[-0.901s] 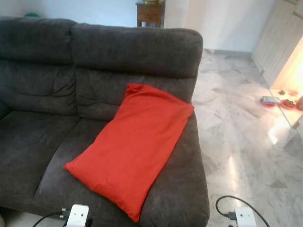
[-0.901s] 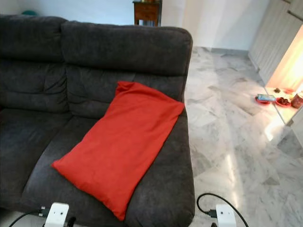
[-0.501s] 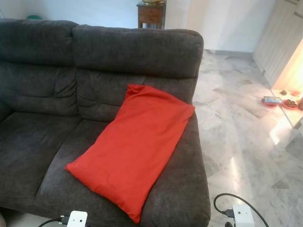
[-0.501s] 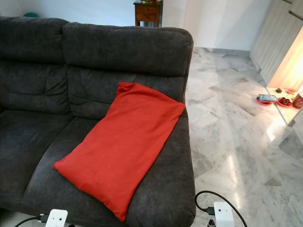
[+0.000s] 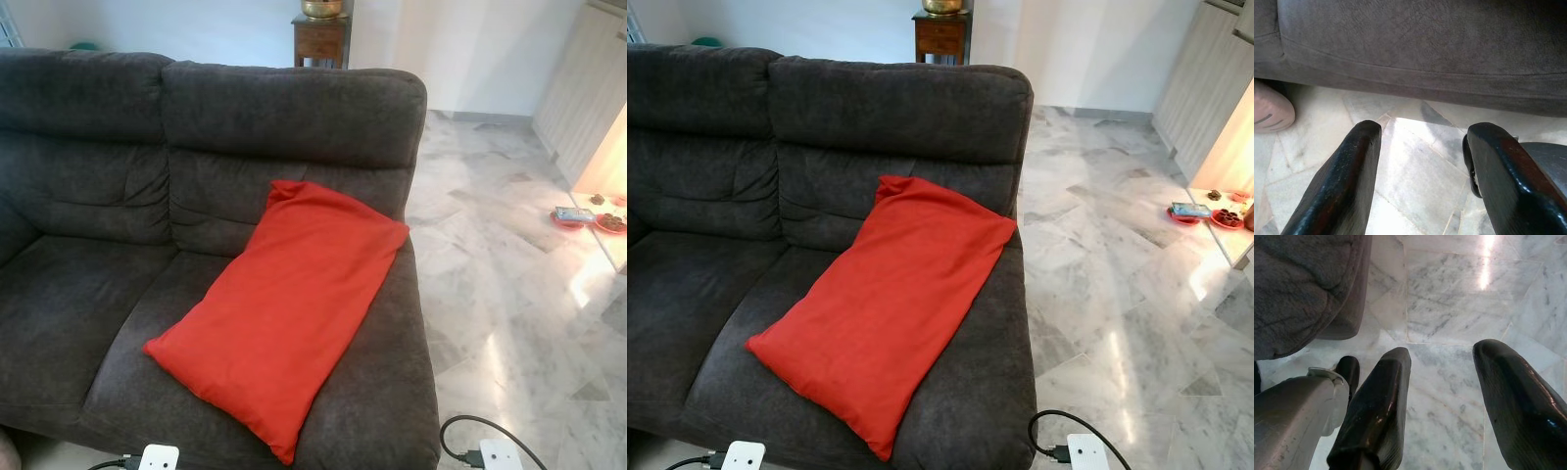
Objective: Move the pillow to the sofa from floor
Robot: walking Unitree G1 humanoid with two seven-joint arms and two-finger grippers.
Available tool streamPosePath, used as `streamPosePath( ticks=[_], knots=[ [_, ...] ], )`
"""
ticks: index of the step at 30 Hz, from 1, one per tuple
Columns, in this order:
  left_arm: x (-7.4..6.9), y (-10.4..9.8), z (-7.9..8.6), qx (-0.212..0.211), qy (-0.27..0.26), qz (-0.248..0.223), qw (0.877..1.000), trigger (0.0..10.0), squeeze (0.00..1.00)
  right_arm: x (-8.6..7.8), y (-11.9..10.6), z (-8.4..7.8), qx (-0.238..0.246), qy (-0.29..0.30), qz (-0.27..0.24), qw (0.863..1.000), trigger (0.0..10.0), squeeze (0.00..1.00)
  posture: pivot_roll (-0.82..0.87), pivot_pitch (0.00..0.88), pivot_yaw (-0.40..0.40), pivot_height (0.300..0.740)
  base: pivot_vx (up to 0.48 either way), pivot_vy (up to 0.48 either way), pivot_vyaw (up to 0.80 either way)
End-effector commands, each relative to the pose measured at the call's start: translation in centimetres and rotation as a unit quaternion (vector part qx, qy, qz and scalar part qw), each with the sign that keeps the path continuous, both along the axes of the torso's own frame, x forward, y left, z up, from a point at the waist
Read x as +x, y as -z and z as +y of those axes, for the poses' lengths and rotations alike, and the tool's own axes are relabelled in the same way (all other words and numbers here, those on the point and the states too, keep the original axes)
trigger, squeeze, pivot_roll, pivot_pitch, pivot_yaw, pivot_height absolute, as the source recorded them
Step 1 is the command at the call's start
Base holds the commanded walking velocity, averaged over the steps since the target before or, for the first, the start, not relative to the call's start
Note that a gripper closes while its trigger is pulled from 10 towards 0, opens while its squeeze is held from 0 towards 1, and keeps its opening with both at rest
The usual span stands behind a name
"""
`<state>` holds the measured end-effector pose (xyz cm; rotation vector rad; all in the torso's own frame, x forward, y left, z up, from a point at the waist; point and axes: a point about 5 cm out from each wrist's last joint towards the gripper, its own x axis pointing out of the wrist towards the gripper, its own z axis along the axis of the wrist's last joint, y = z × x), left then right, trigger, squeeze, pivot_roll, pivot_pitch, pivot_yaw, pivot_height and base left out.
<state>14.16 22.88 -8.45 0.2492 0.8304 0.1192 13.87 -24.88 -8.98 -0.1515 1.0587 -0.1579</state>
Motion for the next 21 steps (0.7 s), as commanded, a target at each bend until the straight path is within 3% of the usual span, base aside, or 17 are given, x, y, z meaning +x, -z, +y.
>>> streamPosePath(
  ticks=[1, 21],
  knots=[
    [0.17, -0.05, -0.03, 0.0, 0.004, -0.003, 1.0, 10.0, 0.0, -0.05, 0.08, 0.2, 0.008, 0.004, 0.001, 1.0, 10.0, 0.0, 0.03, 0.0, -0.018, 0.74, 0.0, 0.289, 0.0],
    [0.01, 0.04, 0.07, -0.003, -0.007, -0.001, 1.0, 10.0, 0.0, 0.4, -0.05, 0.3, 0.005, 0.013, -0.006, 1.0, 10.0, 0.0, 0.02, 0.04, -0.022, 0.74, 0.0, 0.249, 0.0]
  ],
)
